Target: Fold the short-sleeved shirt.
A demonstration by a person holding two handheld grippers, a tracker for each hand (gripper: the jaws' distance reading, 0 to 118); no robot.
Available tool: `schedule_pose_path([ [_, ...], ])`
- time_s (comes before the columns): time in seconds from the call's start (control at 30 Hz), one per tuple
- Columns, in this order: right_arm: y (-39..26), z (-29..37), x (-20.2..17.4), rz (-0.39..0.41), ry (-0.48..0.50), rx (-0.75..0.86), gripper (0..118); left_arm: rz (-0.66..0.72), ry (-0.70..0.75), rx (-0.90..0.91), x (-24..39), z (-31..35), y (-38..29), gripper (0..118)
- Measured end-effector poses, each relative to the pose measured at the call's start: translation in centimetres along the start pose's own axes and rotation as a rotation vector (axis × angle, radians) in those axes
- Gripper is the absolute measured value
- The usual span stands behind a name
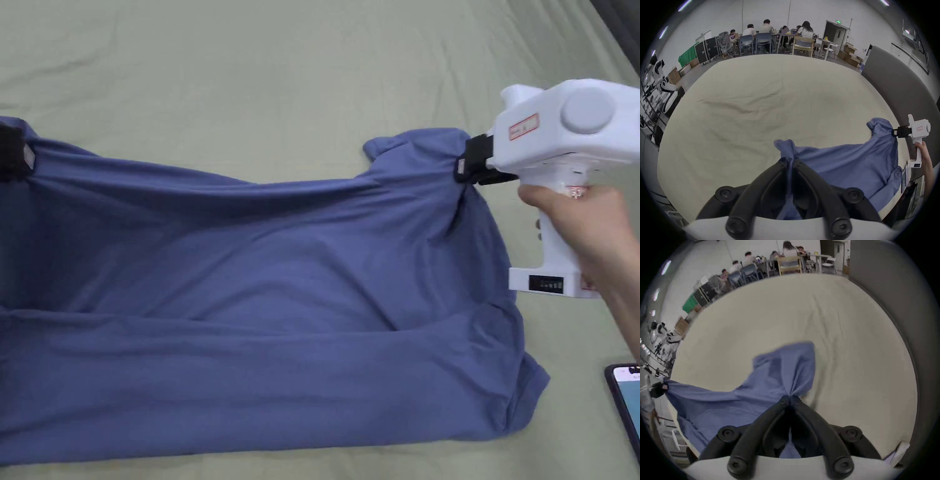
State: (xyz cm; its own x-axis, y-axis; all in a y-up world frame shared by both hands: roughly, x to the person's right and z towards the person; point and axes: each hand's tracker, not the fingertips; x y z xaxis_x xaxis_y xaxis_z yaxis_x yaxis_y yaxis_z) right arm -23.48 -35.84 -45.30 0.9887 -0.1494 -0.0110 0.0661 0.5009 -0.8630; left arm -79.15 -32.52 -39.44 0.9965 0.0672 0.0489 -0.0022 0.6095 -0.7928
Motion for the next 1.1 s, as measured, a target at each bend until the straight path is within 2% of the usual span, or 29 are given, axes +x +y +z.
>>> schedule_pose_path([
  [0.13,-3.7,7.0,-0.6,0.080,0.013,0.113,3,-0.020,0.014,0.025,-0.5,4.4,-2.7,3],
  [0.33,-13.8,13.7,0.2,0.061,0.036,0.141,3,-0.012,0.056,-0.006,-1.2,9.0,-10.0,3],
  [0.4,-17.2,14.0,0.6,0.032,0.041,0.092,3,-0.021,0.070,-0.060,-1.0,9.2,-12.6,3],
  [0.6,-24.7,11.5,0.9,0.009,0.015,-0.072,3,-0.102,0.138,-0.208,0.9,7.6,-18.2,3],
  [0.7,-25.8,9.8,1.2,-0.011,0.016,-0.107,3,-0.144,0.177,-0.250,1.5,6.3,-19.7,3],
  [0.8,-25.3,9.1,0.8,-0.002,0.007,-0.115,3,-0.124,0.178,-0.274,1.5,5.5,-20.3,3],
  [0.83,-25.1,9.1,0.7,0.006,0.003,-0.116,3,-0.095,0.166,-0.287,1.2,5.3,-20.4,4],
  [0.87,-24.8,9.2,0.7,0.014,0.000,-0.117,5,-0.055,0.150,-0.290,0.9,5.1,-20.5,13],
  [0.9,-24.6,9.4,0.6,0.021,0.000,-0.114,39,-0.019,0.140,-0.284,0.6,5.2,-20.5,49],
  [0.93,-24.6,9.5,0.4,0.025,-0.011,-0.115,83,0.011,0.147,-0.281,0.3,5.3,-20.6,78],
  [0.97,-24.6,9.6,0.1,0.033,-0.017,-0.116,112,0.008,0.164,-0.275,0.2,5.5,-20.7,84],
  [1.0,-25.0,10.2,-0.3,0.044,-0.016,-0.109,118,0.010,0.167,-0.274,0.1,6.1,-20.7,84],
  [1.1,-25.3,13.3,-1.6,0.031,-0.028,-0.014,118,0.010,0.204,-0.166,0.6,9.8,-20.5,84],
])
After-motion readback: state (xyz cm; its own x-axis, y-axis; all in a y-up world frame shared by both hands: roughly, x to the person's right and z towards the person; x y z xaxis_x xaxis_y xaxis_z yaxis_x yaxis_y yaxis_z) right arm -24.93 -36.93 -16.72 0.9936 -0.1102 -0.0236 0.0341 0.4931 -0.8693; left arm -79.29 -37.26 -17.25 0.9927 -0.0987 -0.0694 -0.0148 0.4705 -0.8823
